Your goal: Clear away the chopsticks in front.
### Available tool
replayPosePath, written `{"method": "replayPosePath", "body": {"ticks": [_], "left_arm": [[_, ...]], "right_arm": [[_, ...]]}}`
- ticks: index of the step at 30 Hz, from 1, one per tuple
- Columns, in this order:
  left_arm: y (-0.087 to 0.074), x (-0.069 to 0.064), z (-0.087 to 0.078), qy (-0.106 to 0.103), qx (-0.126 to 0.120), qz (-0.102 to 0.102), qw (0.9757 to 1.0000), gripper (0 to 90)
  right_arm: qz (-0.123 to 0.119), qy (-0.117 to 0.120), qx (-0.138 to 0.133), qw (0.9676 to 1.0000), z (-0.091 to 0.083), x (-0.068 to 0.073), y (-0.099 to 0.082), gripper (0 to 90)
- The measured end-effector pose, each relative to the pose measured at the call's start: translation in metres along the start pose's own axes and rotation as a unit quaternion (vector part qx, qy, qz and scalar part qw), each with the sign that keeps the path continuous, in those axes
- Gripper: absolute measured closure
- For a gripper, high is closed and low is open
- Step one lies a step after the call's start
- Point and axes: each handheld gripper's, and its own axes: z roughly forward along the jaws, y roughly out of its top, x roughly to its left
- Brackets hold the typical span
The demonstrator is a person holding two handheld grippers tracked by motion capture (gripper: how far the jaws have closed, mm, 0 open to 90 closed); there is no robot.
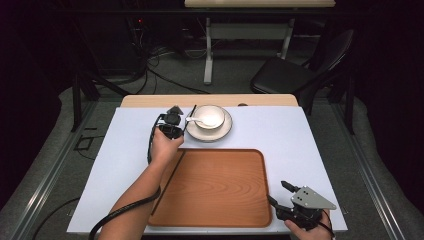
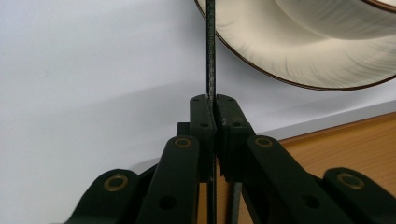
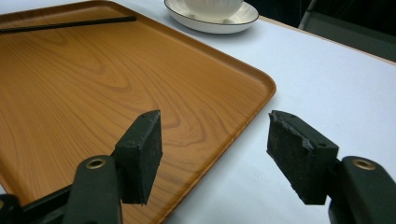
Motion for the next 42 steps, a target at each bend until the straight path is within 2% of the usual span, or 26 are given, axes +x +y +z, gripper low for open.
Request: {"method": "replayPosePath", "body": {"ticks": [8, 18, 22, 28, 39, 42], "left_arm": [[-0.010, 0.020, -0.017, -0.010, -0.017, -0.006, 0.9998, 86.6], [-0.033, 0.037, -0.047, -0.022, -0.042, 0.007, 0.9989, 86.5], [-0.051, 0.044, -0.062, -0.028, -0.046, 0.017, 0.9984, 86.5], [-0.081, 0.056, -0.080, -0.045, -0.046, 0.016, 0.9978, 86.5], [-0.142, 0.056, -0.094, -0.049, -0.016, 0.048, 0.9975, 86.5], [-0.156, 0.056, -0.095, -0.057, -0.013, 0.046, 0.9972, 86.5]], "right_arm": [[0.002, 0.001, 0.001, 1.0000, 0.001, -0.001, 0.000, 34.9], [0.001, -0.002, 0.001, 1.0000, 0.002, 0.000, 0.001, 34.9], [-0.002, -0.004, -0.001, 1.0000, 0.000, 0.001, 0.002, 34.8], [-0.001, -0.006, -0.002, 1.0000, 0.000, 0.002, 0.002, 34.9], [-0.002, -0.007, -0.001, 1.0000, 0.001, 0.002, 0.002, 34.8], [-0.002, -0.006, -0.001, 1.0000, 0.000, 0.002, 0.002, 34.8]]}}
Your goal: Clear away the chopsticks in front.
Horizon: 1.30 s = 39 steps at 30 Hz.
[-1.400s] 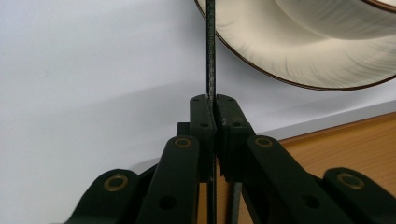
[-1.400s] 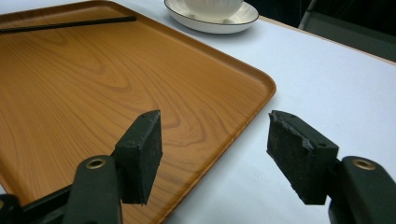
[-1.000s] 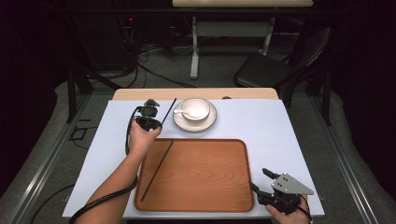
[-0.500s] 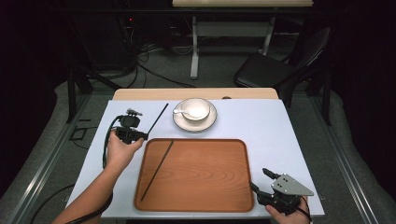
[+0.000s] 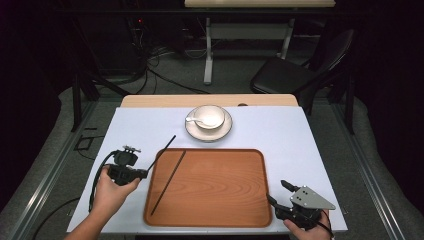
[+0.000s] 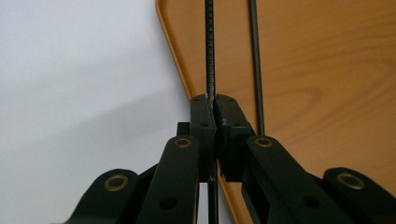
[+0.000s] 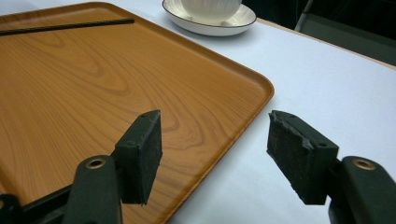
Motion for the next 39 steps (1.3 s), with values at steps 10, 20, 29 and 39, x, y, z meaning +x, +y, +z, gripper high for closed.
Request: {"method": "replayPosePath", "body": {"ticks": [10, 20, 29, 39], "left_arm": [[-0.023, -0.009, 0.014, -0.017, 0.020, 0.001, 0.9997, 86.5], [-0.032, -0.014, 0.022, -0.019, 0.034, -0.005, 0.9992, 86.4], [-0.033, -0.018, 0.037, -0.038, 0.044, -0.012, 0.9982, 86.2], [-0.033, -0.017, 0.031, -0.043, 0.024, -0.011, 0.9987, 75.0]], "right_arm": [[0.001, -0.002, 0.002, 1.0000, 0.001, 0.001, 0.000, 34.8], [0.001, -0.001, 0.003, 1.0000, 0.001, 0.000, -0.001, 34.8], [0.001, -0.001, 0.003, 1.0000, 0.001, 0.000, -0.001, 34.8], [0.000, -0.001, 0.004, 1.0000, 0.001, 0.001, 0.000, 34.8]]}}
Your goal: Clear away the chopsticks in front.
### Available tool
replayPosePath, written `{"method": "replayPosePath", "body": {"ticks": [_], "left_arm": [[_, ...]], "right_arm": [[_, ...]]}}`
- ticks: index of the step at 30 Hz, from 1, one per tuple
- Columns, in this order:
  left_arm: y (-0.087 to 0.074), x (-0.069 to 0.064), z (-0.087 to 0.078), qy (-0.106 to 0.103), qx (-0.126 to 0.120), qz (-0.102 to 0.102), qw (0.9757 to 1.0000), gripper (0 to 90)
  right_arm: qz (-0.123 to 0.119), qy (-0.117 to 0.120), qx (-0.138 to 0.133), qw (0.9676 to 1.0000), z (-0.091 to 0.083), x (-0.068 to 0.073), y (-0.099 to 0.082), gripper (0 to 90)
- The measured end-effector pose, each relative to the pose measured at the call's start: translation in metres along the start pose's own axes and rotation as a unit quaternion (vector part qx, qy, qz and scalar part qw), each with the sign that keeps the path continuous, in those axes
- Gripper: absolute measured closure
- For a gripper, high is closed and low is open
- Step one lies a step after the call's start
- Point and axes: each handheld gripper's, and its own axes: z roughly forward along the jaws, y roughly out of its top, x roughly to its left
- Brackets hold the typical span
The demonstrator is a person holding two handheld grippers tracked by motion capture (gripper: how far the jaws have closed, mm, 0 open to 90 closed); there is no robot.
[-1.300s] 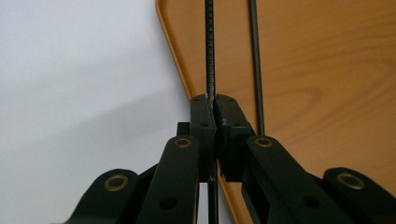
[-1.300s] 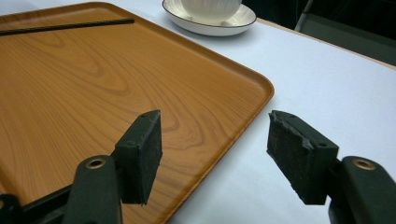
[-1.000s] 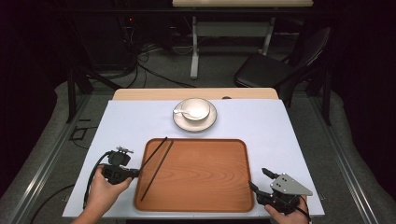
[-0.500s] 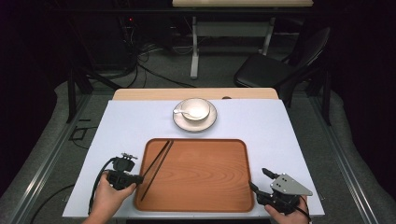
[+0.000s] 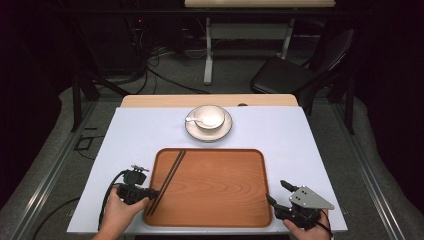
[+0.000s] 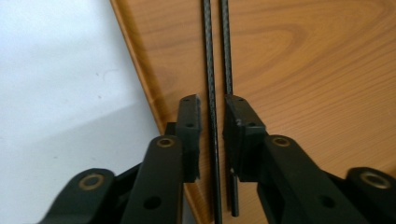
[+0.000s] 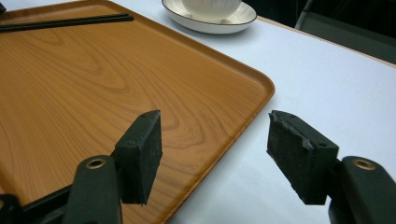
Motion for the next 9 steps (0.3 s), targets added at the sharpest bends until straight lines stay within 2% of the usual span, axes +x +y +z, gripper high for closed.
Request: {"method": "replayPosePath", "body": {"ticks": [9], "left_arm": [[0.006, 0.002, -0.012, 0.029, -0.030, 0.012, 0.9991, 63.9]], "right_arm": [[-0.002, 0.002, 0.003, 1.0000, 0.001, 0.001, 0.000, 34.7]]}}
